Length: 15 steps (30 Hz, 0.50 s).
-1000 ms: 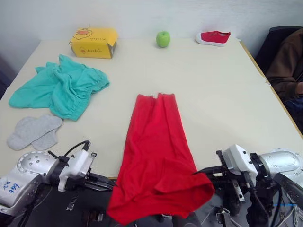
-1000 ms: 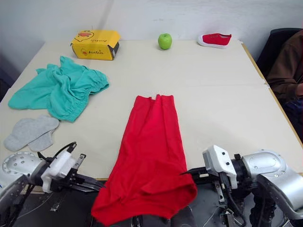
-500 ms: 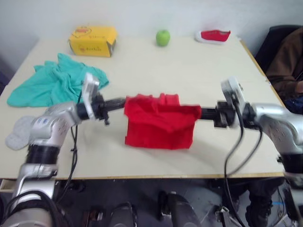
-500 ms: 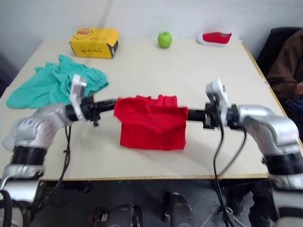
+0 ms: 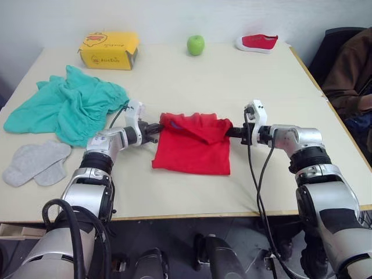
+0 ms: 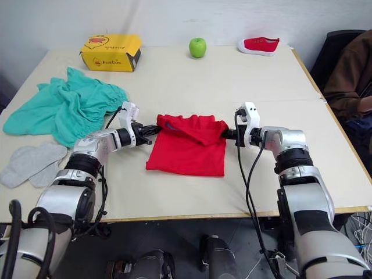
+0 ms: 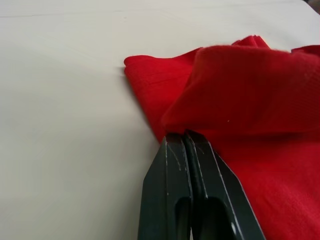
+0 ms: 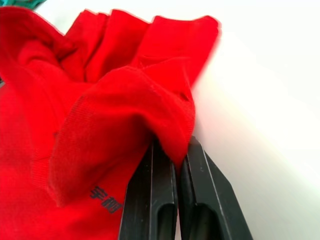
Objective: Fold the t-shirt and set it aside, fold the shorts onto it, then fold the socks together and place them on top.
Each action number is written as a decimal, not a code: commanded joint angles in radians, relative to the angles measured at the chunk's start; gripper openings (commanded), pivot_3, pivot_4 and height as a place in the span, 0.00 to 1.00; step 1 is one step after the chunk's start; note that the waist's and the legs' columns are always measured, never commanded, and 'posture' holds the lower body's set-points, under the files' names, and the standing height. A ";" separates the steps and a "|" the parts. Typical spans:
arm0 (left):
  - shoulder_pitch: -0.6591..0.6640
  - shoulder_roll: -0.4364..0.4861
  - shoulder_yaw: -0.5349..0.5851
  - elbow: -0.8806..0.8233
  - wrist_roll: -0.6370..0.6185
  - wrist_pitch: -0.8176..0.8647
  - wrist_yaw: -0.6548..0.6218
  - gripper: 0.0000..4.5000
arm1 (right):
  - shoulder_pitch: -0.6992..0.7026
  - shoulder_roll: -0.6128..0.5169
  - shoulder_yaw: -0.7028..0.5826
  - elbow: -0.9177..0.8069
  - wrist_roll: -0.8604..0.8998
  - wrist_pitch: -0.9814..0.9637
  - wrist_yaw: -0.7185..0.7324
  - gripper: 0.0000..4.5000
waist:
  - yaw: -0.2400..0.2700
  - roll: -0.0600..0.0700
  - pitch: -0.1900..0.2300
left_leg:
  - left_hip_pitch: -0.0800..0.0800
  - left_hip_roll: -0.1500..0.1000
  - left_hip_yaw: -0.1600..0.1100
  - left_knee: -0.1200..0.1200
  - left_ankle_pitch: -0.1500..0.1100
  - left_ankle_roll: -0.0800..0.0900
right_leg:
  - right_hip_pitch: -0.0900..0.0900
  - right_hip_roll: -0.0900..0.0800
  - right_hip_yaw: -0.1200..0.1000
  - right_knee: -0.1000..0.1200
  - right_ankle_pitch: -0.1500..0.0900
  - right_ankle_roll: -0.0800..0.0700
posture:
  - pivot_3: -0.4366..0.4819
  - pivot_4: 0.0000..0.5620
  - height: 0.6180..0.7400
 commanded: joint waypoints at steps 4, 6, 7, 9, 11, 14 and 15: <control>-0.053 0.023 0.100 0.068 0.002 0.003 0.067 0.36 | -0.060 -0.014 -0.101 0.033 -0.009 0.018 -0.020 0.41 | -0.008 0.000 0.000 | 0.000 0.000 0.000 0.000 0.000 0.000 | 0.000 0.000 0.000 0.000 0.000 0.000 | 0.48 0.27 1.00; -0.047 0.053 0.091 0.039 0.025 0.003 0.033 0.51 | -0.042 -0.036 -0.058 -0.032 -0.056 -0.005 0.017 0.58 | -0.012 0.000 0.000 | 0.000 0.000 0.000 0.000 0.000 0.000 | 0.000 0.000 0.000 0.001 0.000 0.000 | 0.48 0.27 1.00; -0.042 0.072 0.089 0.009 0.028 0.008 0.010 0.57 | -0.020 -0.053 -0.023 -0.093 -0.085 -0.027 0.048 0.64 | -0.013 0.000 0.000 | 0.000 0.000 0.000 0.000 0.000 -0.001 | 0.000 0.000 0.000 0.001 0.000 0.000 | 0.48 0.27 1.00; -0.029 0.105 0.085 -0.056 0.031 0.026 -0.040 0.72 | 0.022 -0.083 0.019 -0.202 -0.119 -0.039 0.088 0.81 | -0.015 0.001 0.000 | -0.002 0.000 0.000 0.000 0.000 -0.001 | -0.003 0.000 0.000 0.002 0.000 0.000 | 0.48 0.27 1.00; 0.011 0.155 0.071 -0.190 0.027 0.068 -0.110 0.86 | 0.094 -0.142 0.059 -0.380 -0.142 -0.056 0.146 0.89 | -0.017 0.001 0.000 | -0.009 -0.001 0.000 0.001 0.000 -0.002 | -0.011 -0.001 0.001 0.004 0.000 0.000 | 0.48 0.27 1.00; 0.107 0.225 0.039 -0.439 0.021 0.113 -0.199 0.99 | 0.191 -0.215 0.078 -0.600 -0.143 -0.042 0.199 0.89 | -0.020 0.001 0.000 | -0.015 -0.001 0.000 0.002 0.002 -0.003 | -0.017 -0.001 0.001 0.006 0.000 0.000 | 0.48 0.27 1.00; 0.156 0.257 0.027 -0.556 0.007 0.125 -0.248 0.99 | 0.231 -0.246 0.081 -0.679 -0.144 -0.056 0.223 0.89 | -0.021 0.001 0.000 | -0.015 -0.001 0.000 0.002 0.002 -0.003 | -0.018 0.000 0.001 0.006 0.000 -0.001 | 0.48 0.27 1.00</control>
